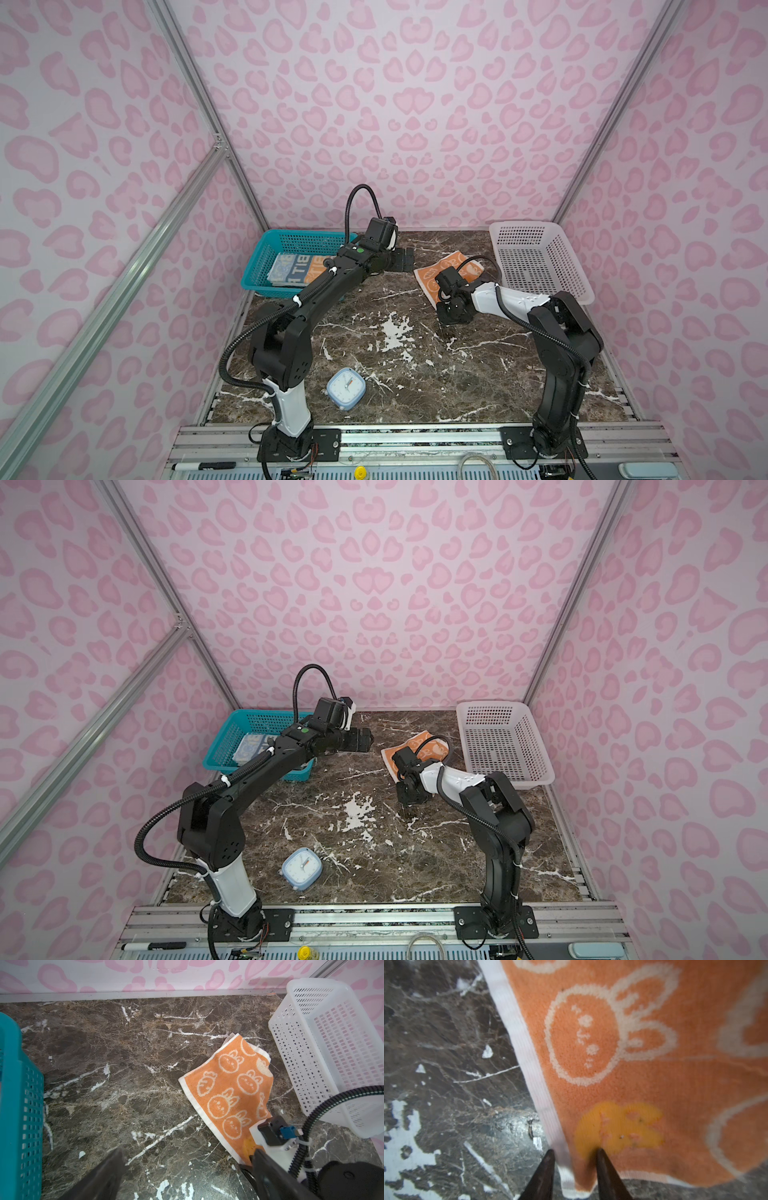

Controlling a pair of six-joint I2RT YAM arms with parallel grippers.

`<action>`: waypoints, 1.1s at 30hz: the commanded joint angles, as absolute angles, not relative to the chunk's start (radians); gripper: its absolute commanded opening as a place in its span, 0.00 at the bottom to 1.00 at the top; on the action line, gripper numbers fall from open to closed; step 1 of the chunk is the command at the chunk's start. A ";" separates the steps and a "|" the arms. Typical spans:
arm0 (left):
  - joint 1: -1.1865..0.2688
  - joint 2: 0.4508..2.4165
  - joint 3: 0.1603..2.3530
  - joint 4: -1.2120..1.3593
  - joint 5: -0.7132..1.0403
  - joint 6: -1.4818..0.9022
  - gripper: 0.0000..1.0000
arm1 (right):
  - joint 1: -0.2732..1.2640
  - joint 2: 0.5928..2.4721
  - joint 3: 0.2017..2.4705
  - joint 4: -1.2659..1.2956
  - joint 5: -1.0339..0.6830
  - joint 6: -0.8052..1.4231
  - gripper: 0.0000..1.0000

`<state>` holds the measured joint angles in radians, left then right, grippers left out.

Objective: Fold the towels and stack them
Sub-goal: 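Grasp two corners of the orange towel, one with each gripper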

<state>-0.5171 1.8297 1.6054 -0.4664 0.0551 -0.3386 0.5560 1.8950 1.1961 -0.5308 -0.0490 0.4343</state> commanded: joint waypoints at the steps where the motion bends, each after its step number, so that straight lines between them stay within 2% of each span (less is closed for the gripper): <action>1: -0.517 1.851 1.612 -0.482 0.050 -0.329 0.98 | 0.560 1.887 1.119 -0.572 -0.050 0.442 0.23; 7: -0.537 1.945 1.716 -0.570 0.040 -0.287 0.98 | 0.530 1.787 1.014 -0.580 -0.015 0.421 0.08; 10: -0.560 2.017 1.781 -0.621 0.060 -0.266 1.00 | 0.489 1.740 0.985 -0.589 -0.017 0.409 0.04; 12: -0.573 2.071 1.832 -0.667 0.086 -0.260 0.97 | 0.459 1.714 0.972 -0.589 -0.038 0.400 0.01; 18: -0.608 2.225 1.951 -0.771 0.090 -0.237 0.92 | 0.395 1.659 0.948 -0.581 -0.096 0.375 0.00; 23: -0.621 2.272 1.956 -0.775 0.106 -0.245 0.84 | 0.387 1.651 0.940 -0.579 -0.109 0.367 0.00; 29: -0.637 2.315 1.960 -0.766 0.092 -0.254 0.80 | 0.383 1.646 0.921 -0.559 -0.135 0.370 0.00; 33: -0.637 2.364 2.009 -0.770 0.123 -0.255 0.71 | 0.383 1.637 0.905 -0.548 -0.135 0.371 0.00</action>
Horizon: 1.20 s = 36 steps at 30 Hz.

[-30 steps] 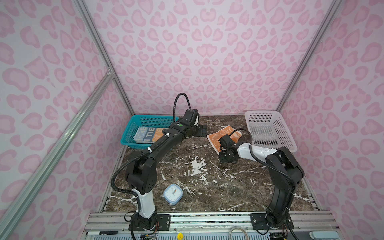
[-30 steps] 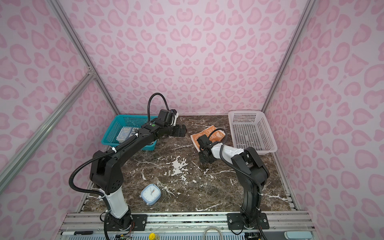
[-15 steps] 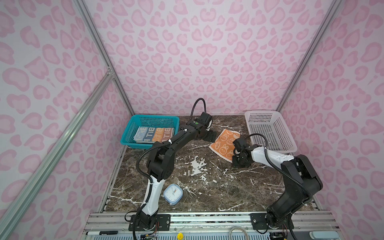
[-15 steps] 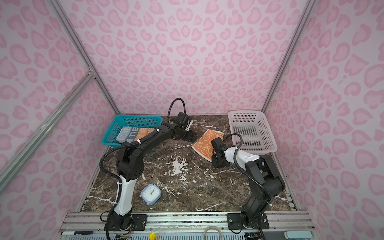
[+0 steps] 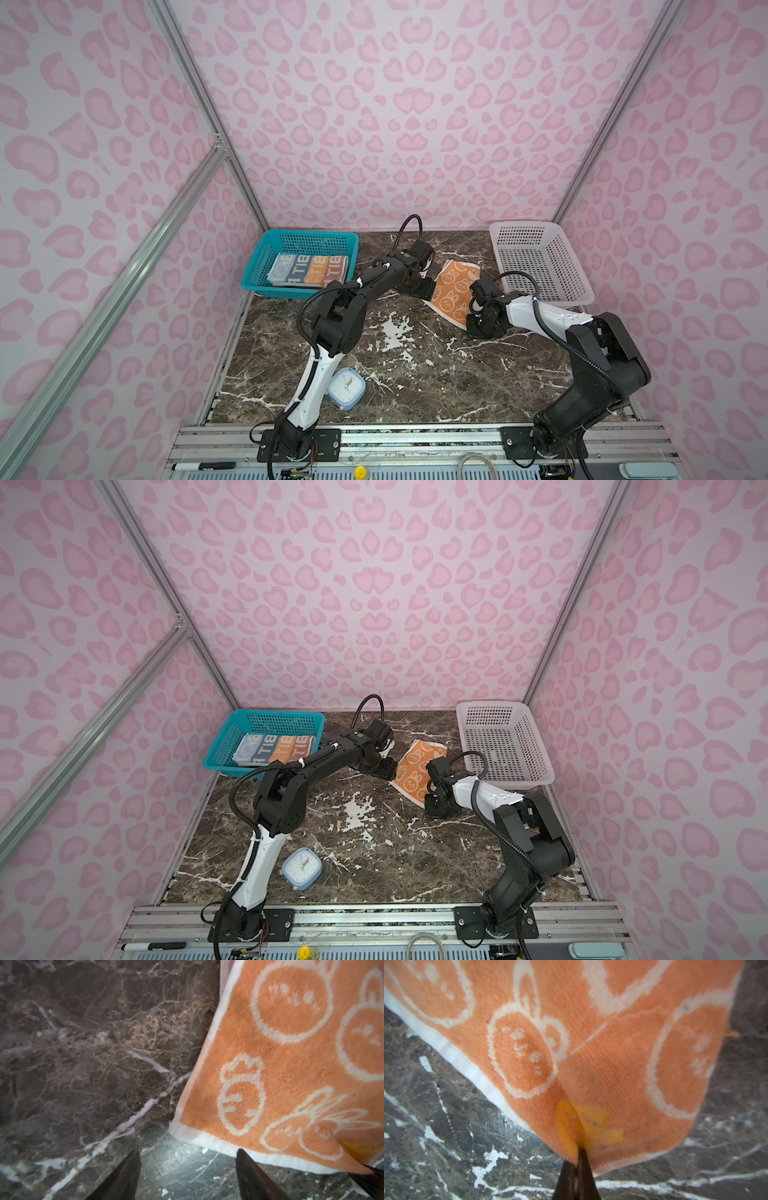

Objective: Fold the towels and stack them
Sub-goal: 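Grasp two corners of the orange towel, one with each gripper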

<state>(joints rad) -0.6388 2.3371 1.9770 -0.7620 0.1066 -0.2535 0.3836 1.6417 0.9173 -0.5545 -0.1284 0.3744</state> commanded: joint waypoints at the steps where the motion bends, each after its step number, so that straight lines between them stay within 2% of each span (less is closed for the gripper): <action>1: -0.637 2.374 2.016 -0.772 0.124 -0.257 0.70 | 0.380 1.636 0.904 -0.546 -0.136 0.373 0.00; 11: -0.638 2.398 2.024 -0.763 0.134 -0.277 0.57 | 0.377 1.635 0.902 -0.544 -0.143 0.365 0.00; 20: -0.642 2.401 2.000 -0.766 0.135 -0.282 0.41 | 0.377 1.640 0.901 -0.532 -0.149 0.375 0.00; 26: -0.643 2.426 2.014 -0.768 0.131 -0.290 0.37 | 0.377 1.634 0.900 -0.531 -0.155 0.376 0.00; 27: -0.643 2.430 2.018 -0.768 0.130 -0.293 0.32 | 0.376 1.633 0.898 -0.529 -0.156 0.377 0.00; 30: -0.643 2.442 2.033 -0.768 0.129 -0.301 0.29 | 0.378 1.629 0.891 -0.525 -0.158 0.379 0.00; 36: -0.642 2.464 2.045 -0.772 0.123 -0.308 0.16 | 0.377 1.622 0.881 -0.517 -0.165 0.379 0.00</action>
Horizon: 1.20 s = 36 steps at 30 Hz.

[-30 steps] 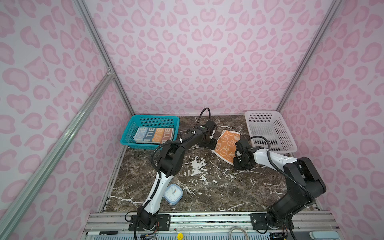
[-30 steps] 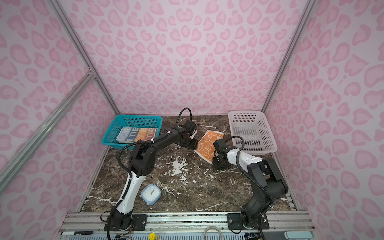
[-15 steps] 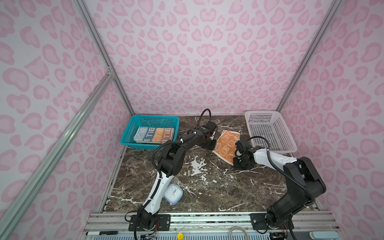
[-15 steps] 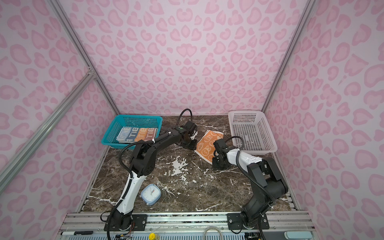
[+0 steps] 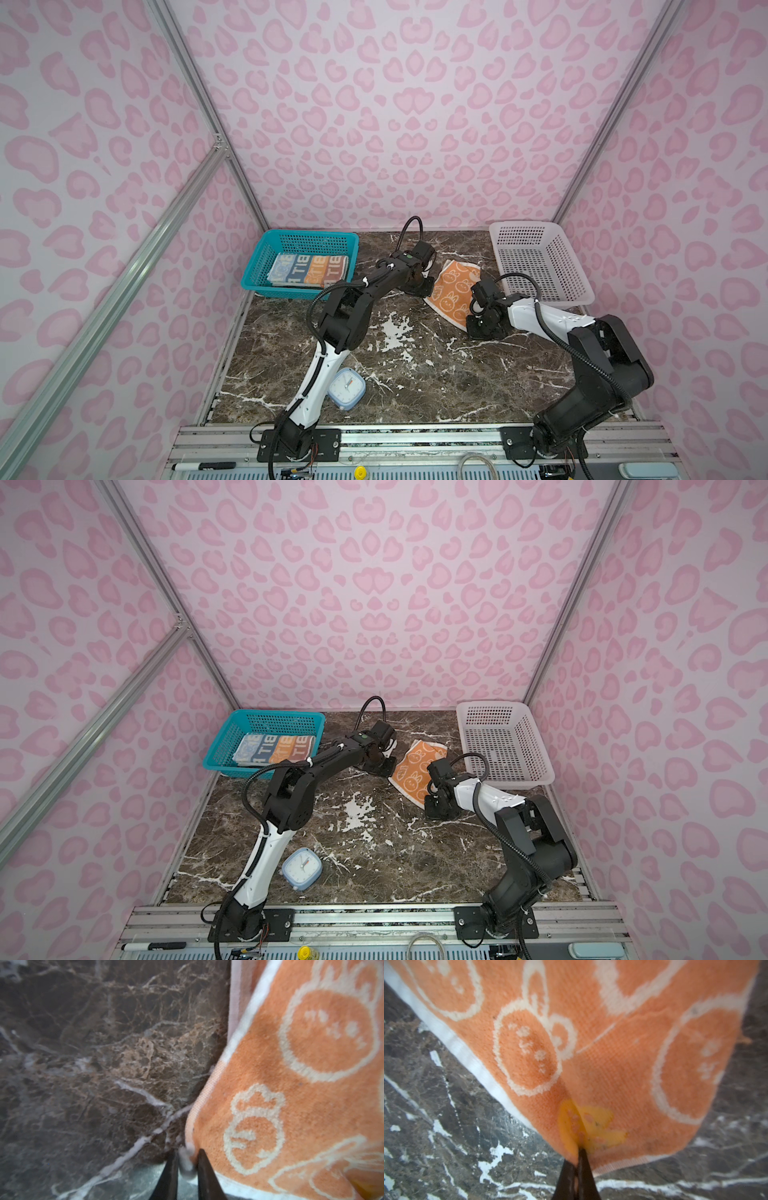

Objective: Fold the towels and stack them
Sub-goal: 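Grasp two corners of the orange towel, one with each gripper, then lift the orange towel high with both grippers so it hangs open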

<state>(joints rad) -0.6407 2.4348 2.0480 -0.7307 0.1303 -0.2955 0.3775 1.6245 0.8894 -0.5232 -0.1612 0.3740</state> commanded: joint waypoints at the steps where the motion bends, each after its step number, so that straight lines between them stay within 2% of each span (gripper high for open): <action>1: -0.642 2.465 2.045 -0.772 0.125 -0.308 0.13 | 0.378 1.620 0.882 -0.516 -0.166 0.377 0.00; 7: -0.640 2.459 2.050 -0.772 0.135 -0.311 0.03 | 0.377 1.615 0.901 -0.531 -0.160 0.371 0.00; 12: -0.601 2.357 2.055 -0.764 0.161 -0.333 0.03 | 0.375 1.605 1.001 -0.597 -0.150 0.346 0.00; 18: -0.506 2.202 2.135 -0.756 0.207 -0.397 0.03 | 0.362 1.621 1.280 -0.701 -0.157 0.304 0.00; 28: -0.370 2.039 2.358 -0.768 0.238 -0.469 0.03 | 0.346 1.782 1.932 -0.874 -0.203 0.225 0.00; 36: -0.326 1.881 2.381 -0.754 0.201 -0.457 0.03 | 0.347 1.757 2.069 -0.828 -0.234 0.187 0.00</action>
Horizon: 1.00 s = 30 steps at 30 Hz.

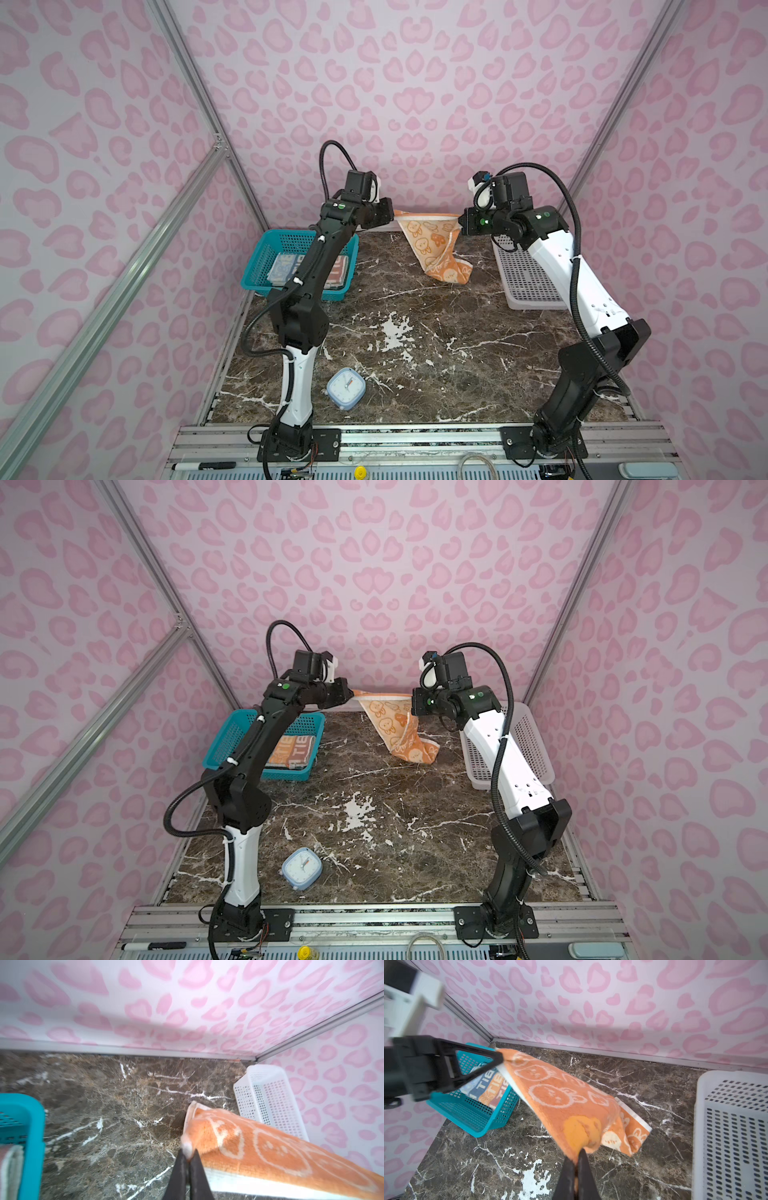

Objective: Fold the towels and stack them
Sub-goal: 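Lift the orange towel high with both grippers so it hangs open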

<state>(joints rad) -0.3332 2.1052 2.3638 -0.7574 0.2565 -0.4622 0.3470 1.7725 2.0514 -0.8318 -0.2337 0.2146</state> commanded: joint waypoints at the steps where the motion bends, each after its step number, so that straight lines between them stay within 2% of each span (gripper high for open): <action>1: -0.326 1.861 2.381 -0.754 0.199 -0.453 0.03 | 0.347 1.746 2.075 -0.827 -0.238 0.180 0.00; 12: -0.332 1.652 2.312 -0.753 0.213 -0.418 0.03 | 0.380 1.544 2.030 -0.822 -0.286 0.063 0.00; 23: -0.432 1.413 2.141 -0.737 0.281 -0.466 0.02 | 0.391 1.295 1.938 -0.811 -0.447 0.028 0.00; 26: -0.440 1.390 2.120 -0.724 0.322 -0.520 0.02 | 0.391 1.254 1.935 -0.797 -0.462 0.032 0.00; 30: -0.433 1.420 2.130 -0.736 0.285 -0.520 0.02 | 0.364 1.272 1.945 -0.769 -0.460 0.055 0.00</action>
<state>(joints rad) -0.4442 1.4025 2.1246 -0.7540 0.3614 -0.4973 0.3824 1.2545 1.9419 -0.7918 -0.4969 0.0349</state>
